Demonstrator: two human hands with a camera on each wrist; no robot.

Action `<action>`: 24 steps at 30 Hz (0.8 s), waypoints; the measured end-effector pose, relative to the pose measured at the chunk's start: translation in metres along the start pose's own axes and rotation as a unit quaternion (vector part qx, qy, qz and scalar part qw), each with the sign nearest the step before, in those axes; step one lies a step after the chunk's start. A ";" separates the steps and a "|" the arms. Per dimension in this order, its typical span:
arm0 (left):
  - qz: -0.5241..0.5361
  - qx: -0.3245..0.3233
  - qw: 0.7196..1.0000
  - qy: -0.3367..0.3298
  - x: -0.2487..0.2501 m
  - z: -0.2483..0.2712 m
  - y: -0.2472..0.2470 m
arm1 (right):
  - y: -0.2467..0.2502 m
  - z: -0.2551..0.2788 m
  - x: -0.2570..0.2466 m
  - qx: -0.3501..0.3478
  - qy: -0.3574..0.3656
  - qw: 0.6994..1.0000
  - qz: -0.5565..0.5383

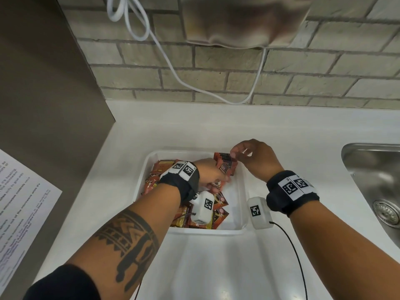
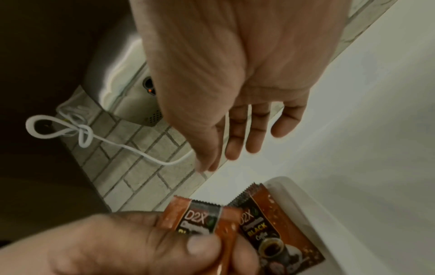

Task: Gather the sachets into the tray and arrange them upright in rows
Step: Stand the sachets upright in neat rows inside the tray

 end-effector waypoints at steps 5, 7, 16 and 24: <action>0.191 -0.017 0.977 -0.094 0.018 0.008 0.007 | -0.015 0.009 0.000 -0.088 -0.019 0.993 -0.080; 0.206 -0.030 0.972 -0.109 0.021 0.011 0.005 | -0.013 0.005 0.002 -0.074 -0.024 0.991 -0.113; 0.094 -0.003 0.990 -0.103 0.013 0.015 0.012 | -0.007 -0.001 -0.011 -0.069 -0.005 0.991 -0.111; -0.045 0.059 0.996 0.039 -0.011 0.017 0.037 | 0.009 -0.005 -0.004 -0.005 0.007 1.000 -0.011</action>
Point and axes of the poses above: each hand's wrist, its own z-axis away from the middle knuckle, its own y-axis out of the back of the hand, x = y × z, the point moved 10 cm from there along -z, towards the middle knuckle, and after that the axes turned 4 degrees about x, right-handed, at the moved point
